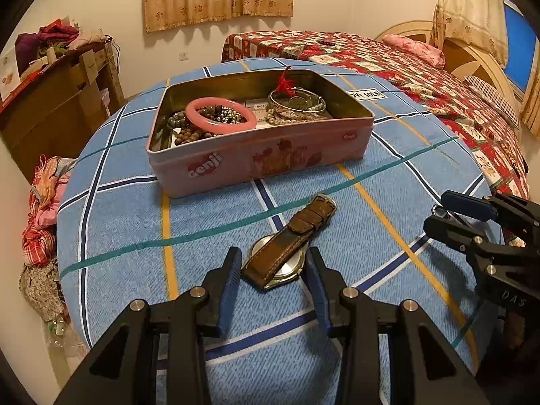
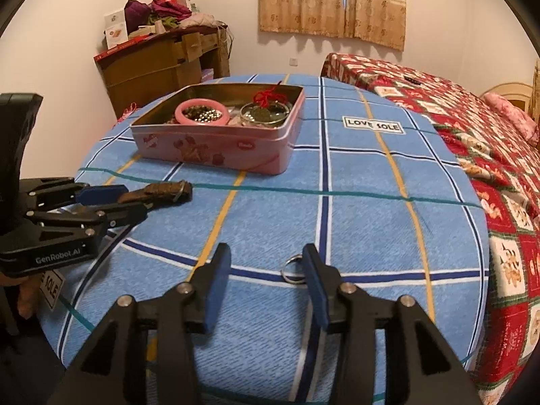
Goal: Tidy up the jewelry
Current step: 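Grasp the brown-strap watch with the left tool while the right tool grasps the silver ring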
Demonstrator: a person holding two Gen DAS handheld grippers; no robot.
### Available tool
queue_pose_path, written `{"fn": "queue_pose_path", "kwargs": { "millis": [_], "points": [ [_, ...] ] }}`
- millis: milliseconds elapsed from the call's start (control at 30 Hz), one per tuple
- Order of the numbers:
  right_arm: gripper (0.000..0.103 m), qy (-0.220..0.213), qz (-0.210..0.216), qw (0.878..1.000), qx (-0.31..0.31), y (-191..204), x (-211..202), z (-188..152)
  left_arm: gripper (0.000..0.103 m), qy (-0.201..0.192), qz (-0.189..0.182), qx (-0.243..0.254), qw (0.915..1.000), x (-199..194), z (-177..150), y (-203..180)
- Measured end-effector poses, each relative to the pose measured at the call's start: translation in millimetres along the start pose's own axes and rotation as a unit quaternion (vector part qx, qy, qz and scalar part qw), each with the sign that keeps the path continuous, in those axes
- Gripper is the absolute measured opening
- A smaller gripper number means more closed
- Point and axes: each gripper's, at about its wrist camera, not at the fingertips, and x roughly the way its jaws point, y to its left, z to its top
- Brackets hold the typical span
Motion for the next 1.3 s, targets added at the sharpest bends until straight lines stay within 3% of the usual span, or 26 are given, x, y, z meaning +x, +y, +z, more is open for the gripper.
{"fn": "queue_pose_path", "kwargs": {
  "millis": [133, 300, 367, 400, 733, 1300],
  "points": [
    [0.047, -0.006, 0.001, 1.0, 0.014, -7, -2, 1, 0.04, -0.001, 0.001, 0.001, 1.0, 0, 0, 0],
    [0.046, 0.023, -0.019, 1.0, 0.006, -9, 9, -2, 0.04, -0.001, 0.001, 0.001, 1.0, 0, 0, 0],
    [0.037, 0.021, -0.022, 0.999, -0.01, -3, 8, -3, 0.04, -0.001, 0.0, 0.0, 1.0, 0, 0, 0],
    [0.022, 0.02, -0.017, 1.0, -0.009, -3, 8, -4, 0.04, -0.002, -0.002, -0.001, 1.0, -1, 0, 0],
    [0.022, 0.002, -0.006, 1.0, -0.012, 3, -2, -1, 0.039, -0.019, -0.009, -0.003, 0.9998, -16, 6, 1],
    [0.022, -0.037, 0.001, 0.999, -0.033, 11, -12, 36, 0.036, -0.045, -0.011, -0.004, 0.9989, -37, 23, 5]
  ]
}}
